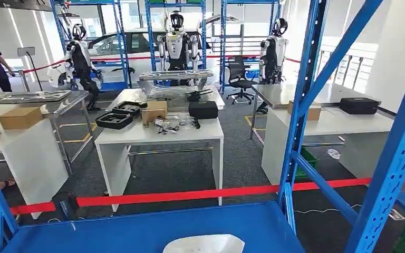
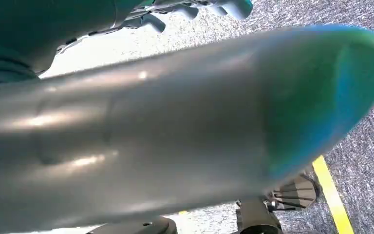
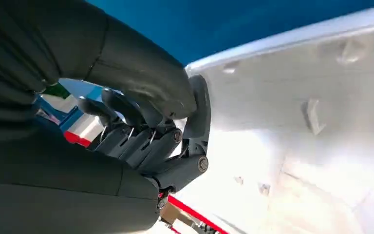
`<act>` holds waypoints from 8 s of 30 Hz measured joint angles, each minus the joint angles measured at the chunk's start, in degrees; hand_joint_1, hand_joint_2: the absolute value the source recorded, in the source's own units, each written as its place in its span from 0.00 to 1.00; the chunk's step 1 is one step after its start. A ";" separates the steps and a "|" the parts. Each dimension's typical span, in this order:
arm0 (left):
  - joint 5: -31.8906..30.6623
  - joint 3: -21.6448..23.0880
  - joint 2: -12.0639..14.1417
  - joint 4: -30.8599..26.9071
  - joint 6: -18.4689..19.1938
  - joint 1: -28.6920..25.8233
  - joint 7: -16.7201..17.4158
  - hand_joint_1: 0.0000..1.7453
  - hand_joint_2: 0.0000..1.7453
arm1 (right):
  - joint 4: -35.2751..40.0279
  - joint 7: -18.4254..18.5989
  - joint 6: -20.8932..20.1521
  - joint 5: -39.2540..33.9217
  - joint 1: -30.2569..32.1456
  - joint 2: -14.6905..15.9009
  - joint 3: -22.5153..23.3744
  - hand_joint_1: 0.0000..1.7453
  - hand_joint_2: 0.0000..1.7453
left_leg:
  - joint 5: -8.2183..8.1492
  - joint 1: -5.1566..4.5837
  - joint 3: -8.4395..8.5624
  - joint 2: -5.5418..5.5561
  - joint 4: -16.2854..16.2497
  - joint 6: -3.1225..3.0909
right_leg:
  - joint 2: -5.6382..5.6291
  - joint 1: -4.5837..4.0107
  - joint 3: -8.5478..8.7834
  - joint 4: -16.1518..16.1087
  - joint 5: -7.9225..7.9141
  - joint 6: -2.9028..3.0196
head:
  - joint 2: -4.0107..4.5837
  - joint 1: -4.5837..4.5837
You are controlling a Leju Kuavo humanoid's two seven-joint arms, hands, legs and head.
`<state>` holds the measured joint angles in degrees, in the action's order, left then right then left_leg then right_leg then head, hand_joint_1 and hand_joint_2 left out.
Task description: Take the parts from the cabinet and place them on the table.
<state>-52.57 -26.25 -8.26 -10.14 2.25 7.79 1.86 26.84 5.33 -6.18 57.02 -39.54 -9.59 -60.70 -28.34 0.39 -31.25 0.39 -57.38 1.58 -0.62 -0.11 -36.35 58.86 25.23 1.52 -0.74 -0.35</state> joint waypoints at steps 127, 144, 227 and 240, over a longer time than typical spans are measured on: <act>-2.16 -2.80 -0.39 -0.02 0.06 -0.81 -1.20 0.00 0.00 | 13.24 -1.09 3.56 -5.42 0.41 2.03 0.02 0.00 0.00 | -0.46 0.01 1.03 -0.30 0.03 0.06 | -0.31 -0.02 0.97 -0.08 0.33 0.00 | 0.00 0.00; -2.47 -2.91 -0.42 -0.02 0.24 -0.74 -0.96 0.00 0.00 | 18.38 -0.02 0.59 -4.35 0.37 3.39 2.40 0.00 0.00 | -0.55 0.01 0.99 -0.30 0.04 -0.02 | -0.31 -0.02 0.95 -0.10 0.39 -0.05 | 0.00 0.00; -3.69 -4.24 -0.46 -0.02 -0.35 -0.58 -0.50 0.00 1.00 | -2.47 1.22 -7.89 -5.42 -3.75 -1.38 2.62 1.00 1.00 | -0.56 0.00 1.00 -0.24 0.04 -0.04 | -0.25 -0.01 1.01 -0.10 0.41 -0.06 | 0.00 0.00; -3.32 -4.72 -0.50 -0.02 -1.60 -0.58 -0.70 0.00 1.00 | -2.45 1.97 -7.58 -5.42 -3.69 -1.71 2.65 1.00 1.00 | -0.56 0.00 1.00 -0.24 0.04 -0.04 | -0.25 -0.01 1.01 -0.10 0.41 -0.06 | 0.00 0.00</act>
<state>-55.89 -30.97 -8.76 -10.16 0.66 7.21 1.16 24.39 7.30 -13.77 51.60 -43.23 -11.30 -58.05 -28.90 0.39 -30.25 0.14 -57.34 1.54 -0.86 -0.12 -35.34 58.76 25.65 1.46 -0.74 -0.35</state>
